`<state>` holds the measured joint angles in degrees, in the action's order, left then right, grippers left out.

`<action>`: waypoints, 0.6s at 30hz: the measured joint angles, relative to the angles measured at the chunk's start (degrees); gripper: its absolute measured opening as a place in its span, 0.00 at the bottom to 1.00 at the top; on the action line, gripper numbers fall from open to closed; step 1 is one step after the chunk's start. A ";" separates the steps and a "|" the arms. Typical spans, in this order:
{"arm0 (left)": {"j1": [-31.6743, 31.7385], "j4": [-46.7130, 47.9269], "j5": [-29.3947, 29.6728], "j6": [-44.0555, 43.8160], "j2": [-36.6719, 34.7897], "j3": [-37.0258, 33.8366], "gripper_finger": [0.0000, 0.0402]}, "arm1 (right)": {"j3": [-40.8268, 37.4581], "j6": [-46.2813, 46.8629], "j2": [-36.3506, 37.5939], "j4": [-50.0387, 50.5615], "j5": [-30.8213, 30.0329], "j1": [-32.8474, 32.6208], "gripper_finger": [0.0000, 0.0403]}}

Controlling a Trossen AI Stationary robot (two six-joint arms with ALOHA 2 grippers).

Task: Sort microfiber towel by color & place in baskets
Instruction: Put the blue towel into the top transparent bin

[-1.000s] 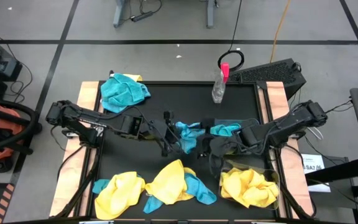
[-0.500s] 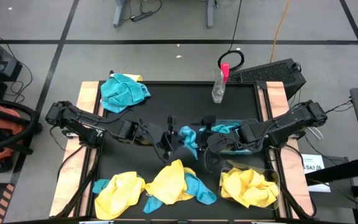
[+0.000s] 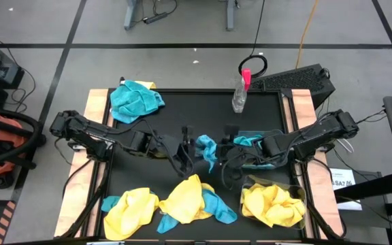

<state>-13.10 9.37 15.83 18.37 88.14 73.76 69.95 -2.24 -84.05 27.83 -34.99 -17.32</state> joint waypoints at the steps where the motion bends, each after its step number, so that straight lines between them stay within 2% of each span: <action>1: 0.14 0.64 0.59 -0.52 0.00 0.00 0.40 | -0.01 0.11 0.20 1.30 0.02 -0.23 0.05; 5: 0.82 3.29 1.79 -2.69 -0.02 -0.09 0.56 | -0.02 3.98 1.50 6.63 0.01 -0.61 0.04; 9: 1.13 7.66 1.84 -5.26 -0.02 -0.19 0.67 | -0.02 11.22 3.76 17.73 -0.89 -1.16 0.02; 12: 1.13 10.49 1.88 -6.95 -0.02 -0.20 0.71 | -0.02 19.17 5.81 28.62 -0.96 -1.16 0.01; 18: 1.13 11.82 1.88 -9.07 -0.02 -1.37 0.72 | -0.02 38.70 8.52 52.90 -0.05 -1.20 0.01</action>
<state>-11.97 21.18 17.72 9.30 88.12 72.39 69.93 36.46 -75.53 80.73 -35.04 -18.52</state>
